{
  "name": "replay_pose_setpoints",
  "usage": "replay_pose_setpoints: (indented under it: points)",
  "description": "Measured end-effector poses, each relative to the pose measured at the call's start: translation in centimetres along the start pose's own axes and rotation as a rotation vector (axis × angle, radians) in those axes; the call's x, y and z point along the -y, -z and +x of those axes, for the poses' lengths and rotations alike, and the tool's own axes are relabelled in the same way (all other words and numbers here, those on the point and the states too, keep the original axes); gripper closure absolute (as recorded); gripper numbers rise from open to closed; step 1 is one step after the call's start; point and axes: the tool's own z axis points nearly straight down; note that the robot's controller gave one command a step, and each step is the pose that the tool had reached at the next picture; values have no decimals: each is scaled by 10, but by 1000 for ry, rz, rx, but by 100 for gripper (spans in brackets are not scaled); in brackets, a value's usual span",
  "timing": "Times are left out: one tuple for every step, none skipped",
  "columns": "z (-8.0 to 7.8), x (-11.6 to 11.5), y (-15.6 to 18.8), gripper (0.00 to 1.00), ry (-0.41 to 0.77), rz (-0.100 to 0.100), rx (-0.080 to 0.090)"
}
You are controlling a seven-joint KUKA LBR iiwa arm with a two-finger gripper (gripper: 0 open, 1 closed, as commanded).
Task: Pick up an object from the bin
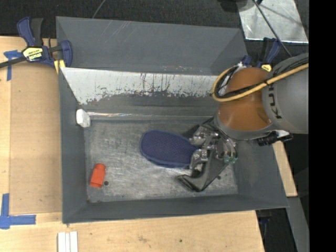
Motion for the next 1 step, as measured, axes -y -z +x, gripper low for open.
replay_pose_setpoints:
  points:
    - [-4, 12, 132, 100, 7, 1, 8]
